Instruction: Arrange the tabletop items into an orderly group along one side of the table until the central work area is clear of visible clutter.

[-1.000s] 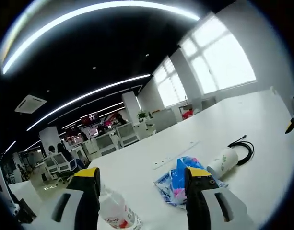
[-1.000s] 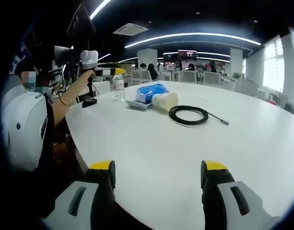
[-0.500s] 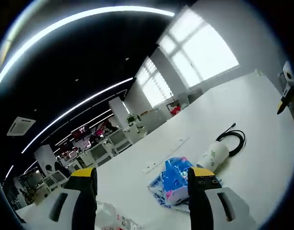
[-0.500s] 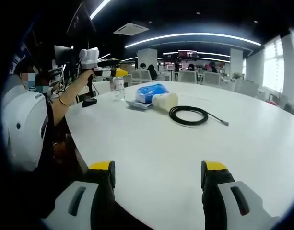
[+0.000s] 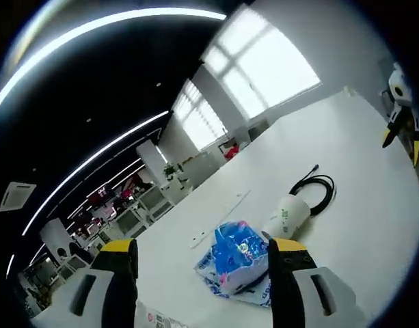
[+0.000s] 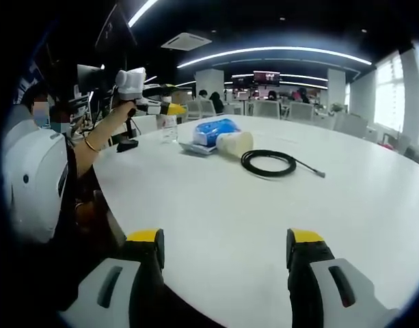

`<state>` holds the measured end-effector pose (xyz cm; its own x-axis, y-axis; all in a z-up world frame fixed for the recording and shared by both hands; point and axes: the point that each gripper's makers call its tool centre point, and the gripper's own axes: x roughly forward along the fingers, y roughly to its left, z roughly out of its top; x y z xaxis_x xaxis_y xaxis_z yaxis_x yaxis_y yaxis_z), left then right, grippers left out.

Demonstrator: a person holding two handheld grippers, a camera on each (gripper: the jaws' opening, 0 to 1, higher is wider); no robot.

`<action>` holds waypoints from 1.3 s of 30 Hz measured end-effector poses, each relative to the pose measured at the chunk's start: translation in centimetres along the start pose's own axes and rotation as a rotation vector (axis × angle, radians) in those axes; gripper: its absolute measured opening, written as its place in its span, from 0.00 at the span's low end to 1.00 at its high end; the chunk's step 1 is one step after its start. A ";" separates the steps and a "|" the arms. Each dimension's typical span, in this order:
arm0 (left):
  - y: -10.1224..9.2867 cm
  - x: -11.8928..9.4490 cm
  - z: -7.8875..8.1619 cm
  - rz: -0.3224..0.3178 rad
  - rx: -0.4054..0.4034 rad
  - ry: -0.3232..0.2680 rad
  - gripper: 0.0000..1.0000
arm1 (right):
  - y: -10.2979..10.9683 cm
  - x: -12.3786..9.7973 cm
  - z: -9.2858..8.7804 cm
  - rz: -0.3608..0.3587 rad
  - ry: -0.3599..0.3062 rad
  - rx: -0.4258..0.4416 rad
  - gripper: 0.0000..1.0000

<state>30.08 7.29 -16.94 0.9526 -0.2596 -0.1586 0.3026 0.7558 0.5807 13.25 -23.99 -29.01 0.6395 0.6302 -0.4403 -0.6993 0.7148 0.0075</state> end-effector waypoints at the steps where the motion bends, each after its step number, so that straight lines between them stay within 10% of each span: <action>1: -0.3 0.2 0.1 -0.009 0.015 0.000 0.78 | 0.0 0.0 0.0 -0.001 0.000 0.002 0.70; 39: -6.1 2.7 1.5 -0.147 0.217 0.025 0.87 | -0.8 -0.8 -0.8 -0.027 -0.002 0.027 0.70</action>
<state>30.81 1.12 -19.72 0.9000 -0.3402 -0.2723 0.4270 0.5636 0.7071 13.00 -25.30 -29.32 0.6585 0.6116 -0.4385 -0.6733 0.7391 0.0197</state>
